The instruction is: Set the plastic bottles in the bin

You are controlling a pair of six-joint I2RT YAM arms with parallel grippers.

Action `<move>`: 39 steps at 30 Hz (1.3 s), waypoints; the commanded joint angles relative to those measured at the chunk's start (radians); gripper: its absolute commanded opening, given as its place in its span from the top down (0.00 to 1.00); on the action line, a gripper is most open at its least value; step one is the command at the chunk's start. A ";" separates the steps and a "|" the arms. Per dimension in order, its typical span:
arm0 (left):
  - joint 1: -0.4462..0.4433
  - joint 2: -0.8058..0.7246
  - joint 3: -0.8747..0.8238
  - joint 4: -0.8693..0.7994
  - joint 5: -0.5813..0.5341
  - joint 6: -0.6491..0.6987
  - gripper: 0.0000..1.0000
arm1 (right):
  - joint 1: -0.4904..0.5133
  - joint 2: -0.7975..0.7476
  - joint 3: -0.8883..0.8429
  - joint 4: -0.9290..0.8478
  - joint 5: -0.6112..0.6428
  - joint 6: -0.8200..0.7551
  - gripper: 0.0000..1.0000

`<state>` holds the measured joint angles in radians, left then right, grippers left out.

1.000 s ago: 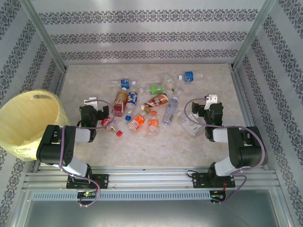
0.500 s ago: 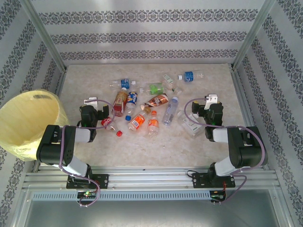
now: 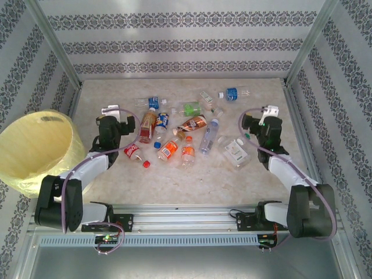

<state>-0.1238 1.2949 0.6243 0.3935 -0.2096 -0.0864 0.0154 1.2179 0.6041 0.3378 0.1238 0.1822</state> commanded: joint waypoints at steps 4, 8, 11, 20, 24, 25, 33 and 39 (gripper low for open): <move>-0.107 0.033 0.161 -0.350 -0.112 -0.241 0.01 | 0.022 0.028 0.159 -0.467 -0.066 0.308 0.02; -0.180 0.047 0.232 -0.467 -0.021 -0.404 0.01 | 0.081 0.060 0.256 -0.729 -0.061 0.363 0.02; -0.198 0.050 0.251 -0.514 0.068 -0.508 0.01 | 0.134 0.063 0.278 -0.841 -0.106 0.267 0.02; -0.196 -0.002 0.211 -0.542 0.171 -0.564 0.01 | 0.175 0.144 0.309 -1.001 -0.196 -0.084 0.02; -0.196 -0.041 0.183 -0.550 0.168 -0.582 0.01 | 0.172 0.167 0.322 -1.035 -0.240 -0.248 0.02; -0.196 -0.051 0.174 -0.552 0.167 -0.591 0.01 | 0.170 0.166 0.316 -1.029 -0.264 -0.291 0.02; -0.195 -0.079 0.173 -0.590 0.165 -0.613 0.01 | 0.137 0.176 0.296 -1.037 -0.241 -0.426 0.02; -0.196 -0.059 0.189 -0.591 0.167 -0.606 0.01 | 0.147 0.224 0.290 -1.051 -0.238 -0.441 0.02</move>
<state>-0.3172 1.2308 0.7948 -0.1696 -0.0517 -0.6861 0.1596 1.4242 0.9012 -0.6815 -0.1104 -0.2188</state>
